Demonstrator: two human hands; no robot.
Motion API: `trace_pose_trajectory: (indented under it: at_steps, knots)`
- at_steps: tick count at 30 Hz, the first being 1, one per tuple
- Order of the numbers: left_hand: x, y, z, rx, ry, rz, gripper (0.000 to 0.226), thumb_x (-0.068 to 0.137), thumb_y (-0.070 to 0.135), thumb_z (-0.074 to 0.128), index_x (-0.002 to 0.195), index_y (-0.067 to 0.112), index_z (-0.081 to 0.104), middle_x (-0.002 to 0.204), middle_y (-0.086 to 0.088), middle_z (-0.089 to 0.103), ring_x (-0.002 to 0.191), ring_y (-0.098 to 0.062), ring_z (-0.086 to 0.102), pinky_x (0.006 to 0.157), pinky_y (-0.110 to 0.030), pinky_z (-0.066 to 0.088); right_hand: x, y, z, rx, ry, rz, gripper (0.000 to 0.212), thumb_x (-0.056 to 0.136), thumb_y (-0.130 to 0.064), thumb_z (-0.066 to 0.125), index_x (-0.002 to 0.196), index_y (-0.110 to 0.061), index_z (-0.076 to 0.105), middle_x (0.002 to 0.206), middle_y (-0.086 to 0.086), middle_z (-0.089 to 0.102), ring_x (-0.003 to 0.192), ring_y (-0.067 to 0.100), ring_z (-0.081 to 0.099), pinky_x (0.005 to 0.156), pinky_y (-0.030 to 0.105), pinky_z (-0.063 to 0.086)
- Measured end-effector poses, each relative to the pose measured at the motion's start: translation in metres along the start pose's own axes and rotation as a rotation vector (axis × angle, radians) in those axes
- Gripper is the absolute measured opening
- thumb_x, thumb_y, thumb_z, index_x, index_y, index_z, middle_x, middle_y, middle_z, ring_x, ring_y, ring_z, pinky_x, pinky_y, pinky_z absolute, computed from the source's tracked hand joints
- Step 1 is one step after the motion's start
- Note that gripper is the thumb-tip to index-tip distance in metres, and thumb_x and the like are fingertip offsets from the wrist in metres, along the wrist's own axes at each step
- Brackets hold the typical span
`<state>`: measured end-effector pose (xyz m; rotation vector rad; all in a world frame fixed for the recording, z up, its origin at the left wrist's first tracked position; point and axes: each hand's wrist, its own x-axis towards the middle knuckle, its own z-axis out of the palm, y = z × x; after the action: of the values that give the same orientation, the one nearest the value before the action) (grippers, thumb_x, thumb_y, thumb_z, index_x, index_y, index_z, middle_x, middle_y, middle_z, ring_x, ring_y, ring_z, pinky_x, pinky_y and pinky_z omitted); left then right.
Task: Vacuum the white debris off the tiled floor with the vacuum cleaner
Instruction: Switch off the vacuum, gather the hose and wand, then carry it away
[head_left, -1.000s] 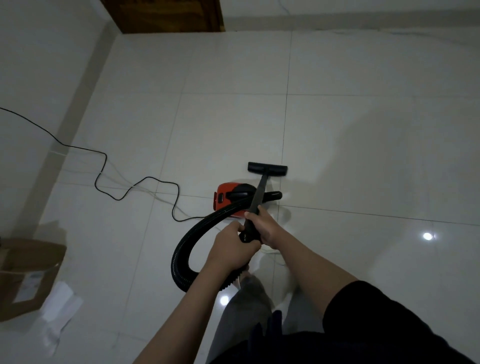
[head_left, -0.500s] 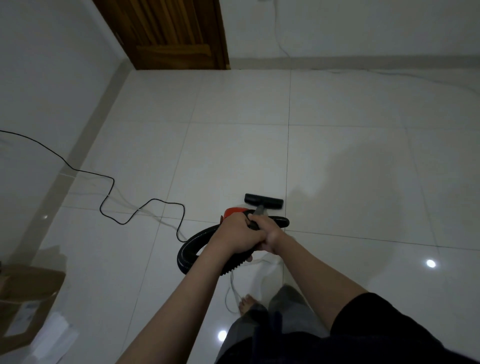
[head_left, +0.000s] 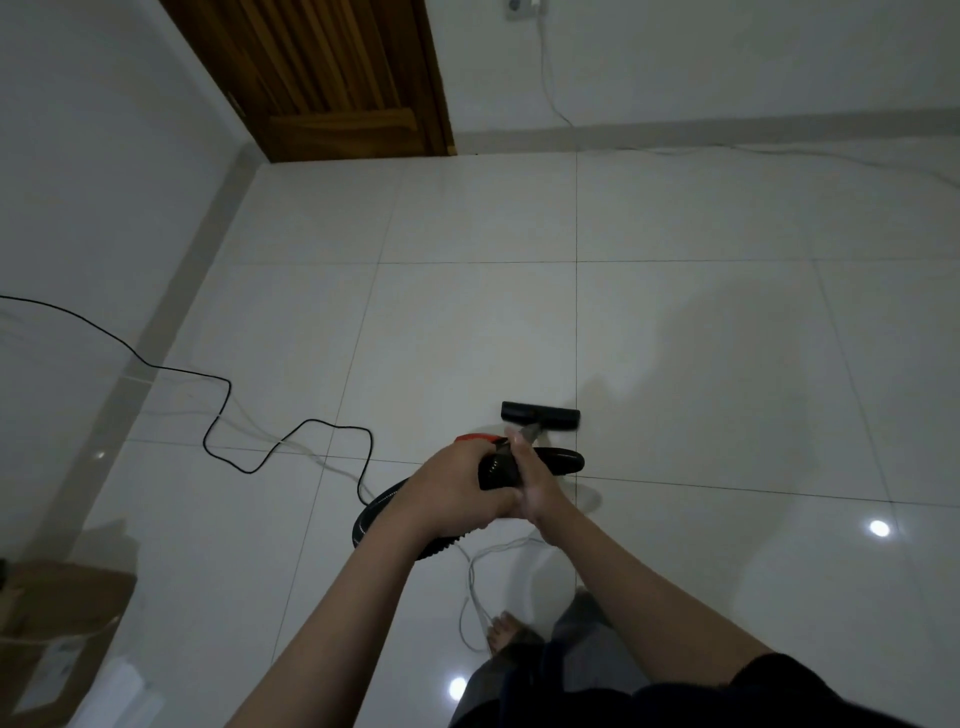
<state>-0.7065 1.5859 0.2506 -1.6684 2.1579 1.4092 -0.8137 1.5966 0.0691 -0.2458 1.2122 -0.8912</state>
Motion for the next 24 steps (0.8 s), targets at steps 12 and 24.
trace_pose_trajectory:
  at_steps: [12, 24]
  knots:
    - [-0.014, -0.019, 0.005, 0.223, 0.273, 0.172, 0.051, 0.077, 0.045, 0.071, 0.122, 0.030, 0.052, 0.100, 0.011, 0.067, 0.084, -0.013, 0.062, 0.065, -0.022, 0.042, -0.053, -0.014, 0.006, -0.159, -0.138, -0.318, 0.086, 0.068, -0.087, 0.052, 0.128, -0.024, 0.058, 0.132, 0.011, 0.057, 0.116, 0.017, 0.061, 0.081, 0.030, 0.057]
    - [-0.023, -0.034, 0.005, 0.043, 0.433, 0.244, 0.039, 0.074, 0.032, 0.079, 0.101, 0.021, 0.052, 0.085, 0.011, 0.065, 0.068, -0.002, 0.058, 0.055, -0.012, 0.041, -0.077, -0.025, 0.013, -0.180, -0.202, -0.391, 0.038, 0.094, -0.043, 0.044, 0.128, -0.027, 0.054, 0.122, 0.011, 0.059, 0.104, 0.020, 0.064, 0.093, 0.047, 0.055]
